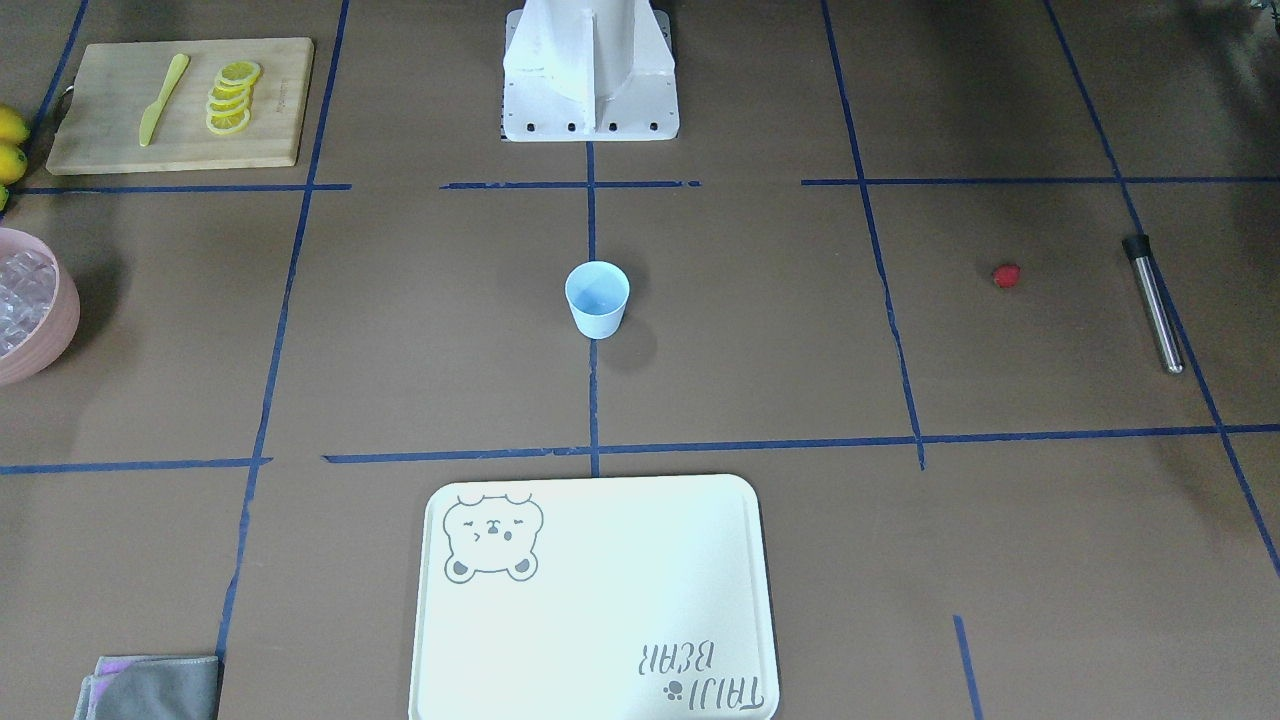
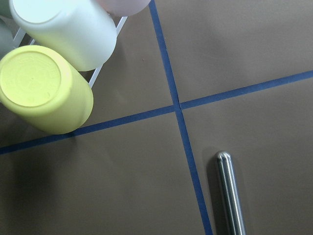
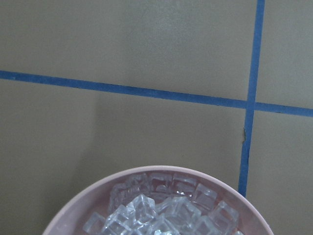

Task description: Mash ice and strawberries in cup

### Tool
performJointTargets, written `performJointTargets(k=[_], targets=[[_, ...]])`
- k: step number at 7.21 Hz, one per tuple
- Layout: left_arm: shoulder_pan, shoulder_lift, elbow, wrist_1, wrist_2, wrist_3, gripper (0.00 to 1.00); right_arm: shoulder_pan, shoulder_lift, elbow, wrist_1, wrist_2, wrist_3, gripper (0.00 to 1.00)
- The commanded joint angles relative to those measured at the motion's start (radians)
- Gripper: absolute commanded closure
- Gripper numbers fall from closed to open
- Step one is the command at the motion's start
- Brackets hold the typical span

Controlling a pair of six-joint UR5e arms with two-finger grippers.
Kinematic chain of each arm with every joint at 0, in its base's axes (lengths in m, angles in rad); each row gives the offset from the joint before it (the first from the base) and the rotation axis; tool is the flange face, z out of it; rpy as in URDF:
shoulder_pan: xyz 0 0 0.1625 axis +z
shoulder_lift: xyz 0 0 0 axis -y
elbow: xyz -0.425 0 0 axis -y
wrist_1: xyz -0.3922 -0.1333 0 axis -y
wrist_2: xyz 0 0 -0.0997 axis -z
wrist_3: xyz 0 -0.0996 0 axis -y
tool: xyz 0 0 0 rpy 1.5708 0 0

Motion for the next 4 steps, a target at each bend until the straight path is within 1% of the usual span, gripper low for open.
performJointTargets(k=[1, 3, 4], targets=[[0.000, 0.000, 0.000, 0.001, 0.000, 0.000, 0.00, -0.044, -0.063, -0.004, 0.134, -0.001, 0.086, 0.03], [0.000, 0.000, 0.001, 0.001, 0.000, 0.002, 0.00, -0.063, -0.068, -0.007, 0.149, -0.005, 0.089, 0.07], [0.000, 0.003, -0.002, -0.001, 0.000, 0.002, 0.00, -0.065, -0.062, -0.016, 0.149, -0.008, 0.086, 0.07]])
